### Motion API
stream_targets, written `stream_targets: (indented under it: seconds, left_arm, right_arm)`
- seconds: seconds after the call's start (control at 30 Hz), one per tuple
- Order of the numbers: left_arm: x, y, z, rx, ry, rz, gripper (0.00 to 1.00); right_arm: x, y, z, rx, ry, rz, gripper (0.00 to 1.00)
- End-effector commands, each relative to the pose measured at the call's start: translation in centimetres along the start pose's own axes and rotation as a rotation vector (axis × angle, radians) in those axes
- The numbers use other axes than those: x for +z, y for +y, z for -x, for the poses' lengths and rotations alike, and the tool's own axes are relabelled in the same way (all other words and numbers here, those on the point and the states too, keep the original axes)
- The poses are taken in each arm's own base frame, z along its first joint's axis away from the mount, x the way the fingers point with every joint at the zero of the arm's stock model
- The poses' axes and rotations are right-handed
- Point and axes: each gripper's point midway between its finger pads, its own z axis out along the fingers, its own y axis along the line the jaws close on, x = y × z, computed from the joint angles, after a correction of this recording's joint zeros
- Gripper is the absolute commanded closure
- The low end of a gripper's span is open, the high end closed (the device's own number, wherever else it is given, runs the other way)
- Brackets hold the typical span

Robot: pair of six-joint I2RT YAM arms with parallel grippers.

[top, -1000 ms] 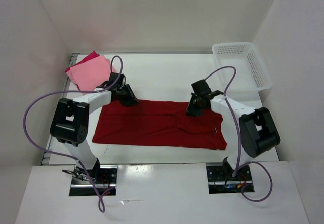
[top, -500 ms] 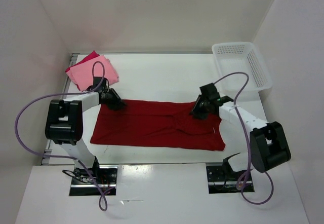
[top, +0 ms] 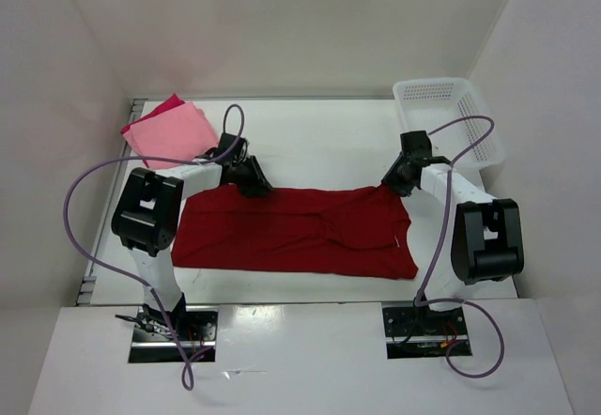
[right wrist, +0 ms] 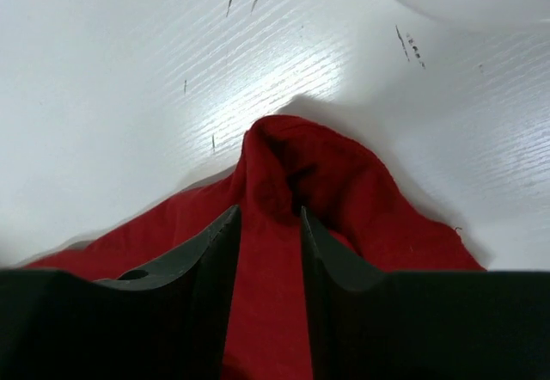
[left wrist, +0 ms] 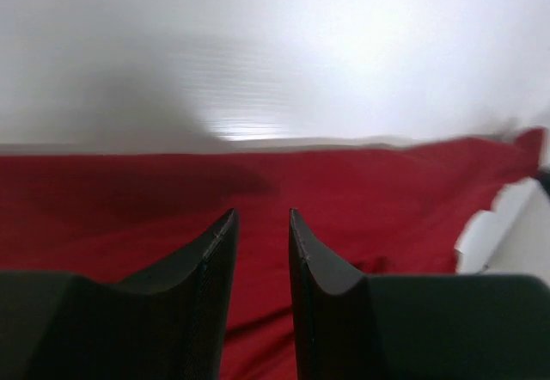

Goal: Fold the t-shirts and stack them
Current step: Fold the other side of the tshirt into a rectangle

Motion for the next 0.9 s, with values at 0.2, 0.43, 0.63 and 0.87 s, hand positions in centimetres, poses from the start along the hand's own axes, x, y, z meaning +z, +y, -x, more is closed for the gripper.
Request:
stream_targets:
  seconds: [0.2, 0.43, 0.63, 0.87]
  left_arm:
    - [0.4, 6.2, 0.7, -0.116, 0.001, 0.087, 0.63]
    - [-0.4, 8.2, 1.1, -0.162, -0.017, 0.108, 0.63]
    - [-1.1, 9.4, 1.5, -0.197, -0.025, 0.112, 0.63]
    - [-3.1, 7.1, 3.1, -0.165, -0.084, 0.066, 0.63]
  right_arm:
    - [1.6, -0.7, 1.2, -0.038, -0.053, -0.044, 0.84]
    - [2.6, -1.3, 0.7, -0.031, -0.043, -0.048, 0.98]
    - [2.6, -1.3, 0.8, -0.031, -0.043, -0.047, 0.99]
    - [0.2, -1.0, 1.9, -0.028, -0.093, -0.038, 0.99]
